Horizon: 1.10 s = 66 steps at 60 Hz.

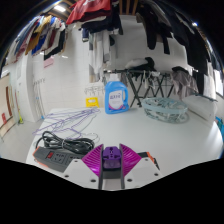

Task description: Unplug charger

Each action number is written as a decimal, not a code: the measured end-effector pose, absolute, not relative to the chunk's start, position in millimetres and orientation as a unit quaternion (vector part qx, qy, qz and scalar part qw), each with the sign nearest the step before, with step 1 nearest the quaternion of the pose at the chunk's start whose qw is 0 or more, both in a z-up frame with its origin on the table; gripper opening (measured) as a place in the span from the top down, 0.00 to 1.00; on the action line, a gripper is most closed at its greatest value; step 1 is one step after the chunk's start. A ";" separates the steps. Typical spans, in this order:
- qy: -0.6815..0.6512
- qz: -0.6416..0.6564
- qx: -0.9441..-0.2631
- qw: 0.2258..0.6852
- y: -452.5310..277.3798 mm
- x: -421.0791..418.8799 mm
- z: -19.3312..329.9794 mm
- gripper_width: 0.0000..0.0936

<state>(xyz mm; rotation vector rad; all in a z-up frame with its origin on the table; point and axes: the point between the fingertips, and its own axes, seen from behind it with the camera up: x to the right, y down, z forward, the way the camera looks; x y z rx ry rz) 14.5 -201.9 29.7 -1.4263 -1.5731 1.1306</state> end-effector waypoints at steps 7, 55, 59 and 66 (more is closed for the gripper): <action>-0.608 0.446 -0.561 0.340 -203.9 12.9 30.5 0.89; -0.572 0.332 -0.629 0.410 65.7 -8.3 26.6 0.78; -0.582 0.321 -0.625 0.410 70.1 -9.5 15.4 0.71; -0.593 0.305 -0.627 0.403 74.8 -3.5 11.4 0.30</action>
